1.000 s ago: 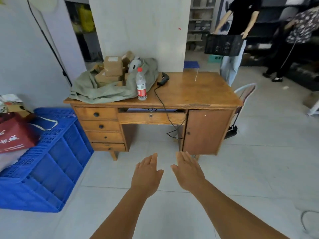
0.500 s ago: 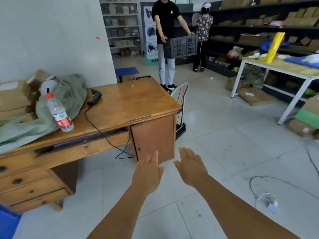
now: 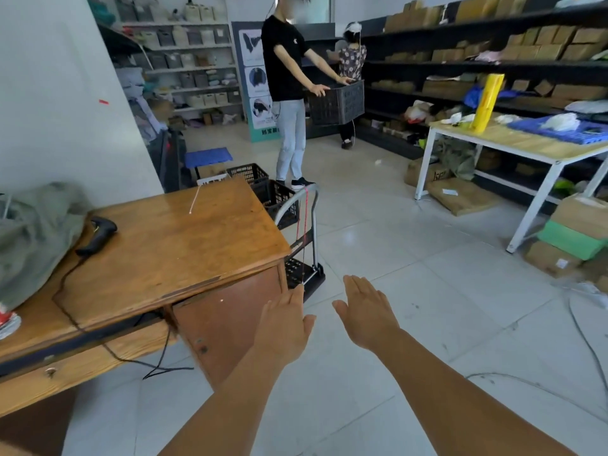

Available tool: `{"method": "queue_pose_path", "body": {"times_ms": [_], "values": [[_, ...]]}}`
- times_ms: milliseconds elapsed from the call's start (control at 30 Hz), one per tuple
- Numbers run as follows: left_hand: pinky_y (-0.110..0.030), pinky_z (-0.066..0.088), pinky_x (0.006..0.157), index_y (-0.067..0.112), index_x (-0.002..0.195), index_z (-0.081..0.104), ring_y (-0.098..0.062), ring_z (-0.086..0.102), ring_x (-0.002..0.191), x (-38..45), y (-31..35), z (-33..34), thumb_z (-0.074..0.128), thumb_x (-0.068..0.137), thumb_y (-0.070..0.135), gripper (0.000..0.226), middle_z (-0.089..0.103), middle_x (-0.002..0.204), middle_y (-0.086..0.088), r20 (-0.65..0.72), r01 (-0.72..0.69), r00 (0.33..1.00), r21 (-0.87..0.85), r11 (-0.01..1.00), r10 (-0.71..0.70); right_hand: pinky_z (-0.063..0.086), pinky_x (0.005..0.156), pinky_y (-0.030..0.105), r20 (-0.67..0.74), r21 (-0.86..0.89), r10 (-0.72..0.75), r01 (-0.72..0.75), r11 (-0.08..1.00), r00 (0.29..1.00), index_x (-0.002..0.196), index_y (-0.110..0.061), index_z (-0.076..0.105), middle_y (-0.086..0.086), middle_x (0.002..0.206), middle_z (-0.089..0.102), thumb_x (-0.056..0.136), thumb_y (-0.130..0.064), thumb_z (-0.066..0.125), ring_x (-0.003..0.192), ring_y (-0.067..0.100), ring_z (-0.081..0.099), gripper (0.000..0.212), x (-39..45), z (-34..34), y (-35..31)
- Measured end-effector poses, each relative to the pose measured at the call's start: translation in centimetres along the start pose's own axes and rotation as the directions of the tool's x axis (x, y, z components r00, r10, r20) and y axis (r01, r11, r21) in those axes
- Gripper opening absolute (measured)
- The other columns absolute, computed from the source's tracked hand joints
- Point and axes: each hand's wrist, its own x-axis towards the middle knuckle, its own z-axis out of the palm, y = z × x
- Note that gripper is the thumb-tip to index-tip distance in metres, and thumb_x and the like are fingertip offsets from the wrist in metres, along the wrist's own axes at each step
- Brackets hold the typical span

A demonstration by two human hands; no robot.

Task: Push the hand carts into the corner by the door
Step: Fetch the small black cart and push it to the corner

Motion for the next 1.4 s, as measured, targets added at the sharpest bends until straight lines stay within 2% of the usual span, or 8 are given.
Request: {"method": "queue_pose_path", "body": {"times_ms": [300, 633, 867, 1033, 1100, 1200, 1400], "values": [[-0.035, 0.02, 0.119, 0.012, 0.152, 0.011, -0.018, 0.022, 0.144, 13.2, 1.5, 1.8, 0.036, 0.1, 0.038, 0.063, 0.026, 0.156, -0.004, 0.004, -0.018, 1.0, 0.004, 1.0, 0.018, 0.004, 0.121, 0.037, 0.003, 0.021, 0.015, -0.015, 1.0, 1.0, 0.153, -0.014, 0.003, 0.003, 0.162, 0.004, 0.103, -0.04, 0.026, 0.15, 0.019, 0.0, 0.061, 10.5, -2.8, 4.9], [-0.038, 0.023, 0.118, 0.011, 0.151, 0.014, -0.019, 0.025, 0.144, 29.6, -0.8, 2.6, 0.04, 0.098, 0.039, 0.065, 0.028, 0.156, -0.005, -0.011, 0.06, 0.998, -0.041, 0.997, -0.06, 0.006, 0.121, 0.038, 0.036, -0.008, -0.014, 0.014, 1.0, 0.999, 0.153, -0.014, 0.002, 0.004, 0.162, 0.004, 0.103, -0.04, 0.025, 0.149, 0.02, 0.001, 0.061, 27.0, -5.5, 6.9], [-0.036, 0.023, 0.118, 0.011, 0.151, 0.016, -0.021, 0.026, 0.143, 38.4, -1.8, 2.5, 0.041, 0.098, 0.038, 0.064, 0.028, 0.155, -0.006, -0.005, 0.11, 0.994, -0.063, 0.992, -0.11, 0.007, 0.121, 0.038, 0.06, -0.019, -0.045, 0.047, 0.999, 0.997, 0.153, -0.013, 0.003, 0.005, 0.162, 0.006, 0.103, -0.04, 0.027, 0.149, 0.021, 0.002, 0.062, 36.7, -6.6, 8.4], [-0.036, 0.028, 0.114, 0.012, 0.148, 0.022, -0.022, 0.035, 0.137, 44.5, -2.2, 3.2, 0.044, 0.097, 0.036, 0.06, 0.037, 0.149, -0.006, -0.031, 0.191, 0.981, -0.063, 0.98, -0.193, 0.007, 0.121, 0.038, 0.103, 0.004, -0.13, 0.13, 0.991, 0.986, 0.153, -0.014, 0.006, 0.005, 0.162, 0.007, 0.102, -0.041, 0.028, 0.149, 0.021, 0.003, 0.062, 44.2, -6.8, 9.7], [-0.037, 0.029, 0.114, 0.011, 0.148, 0.021, -0.023, 0.034, 0.139, 47.3, -2.3, 3.6, 0.044, 0.097, 0.038, 0.062, 0.035, 0.151, -0.007, -0.024, 0.245, 0.969, -0.063, 0.968, -0.247, 0.008, 0.12, 0.038, 0.109, 0.009, -0.186, 0.186, 0.983, 0.977, 0.152, -0.014, 0.008, 0.004, 0.161, 0.01, 0.102, -0.041, 0.029, 0.149, 0.021, 0.005, 0.061, 47.5, -7.2, 10.3], [-0.037, 0.029, 0.115, 0.013, 0.15, 0.017, -0.024, 0.032, 0.141, 51.4, -2.8, 4.0, 0.043, 0.097, 0.04, 0.065, 0.032, 0.153, -0.007, -0.033, 0.349, 0.936, -0.058, 0.935, -0.351, 0.01, 0.119, 0.037, 0.119, -0.003, -0.282, 0.284, 0.959, 0.952, 0.152, -0.014, 0.01, 0.004, 0.161, 0.012, 0.102, -0.041, 0.03, 0.148, 0.02, 0.007, 0.06, 52.7, -8.2, 11.5], [-0.038, 0.033, 0.112, 0.015, 0.152, 0.012, -0.023, 0.034, 0.139, 57.3, -3.3, 5.1, 0.043, 0.097, 0.039, 0.067, 0.031, 0.154, -0.003, 0.003, 0.543, 0.839, -0.077, 0.836, -0.545, 0.008, 0.121, 0.039, 0.218, 0.017, -0.373, 0.378, 0.926, 0.902, 0.153, -0.014, 0.005, 0.005, 0.162, 0.007, 0.102, -0.036, 0.031, 0.149, 0.021, 0.004, 0.061, 61.4, -9.8, 14.3]]}}
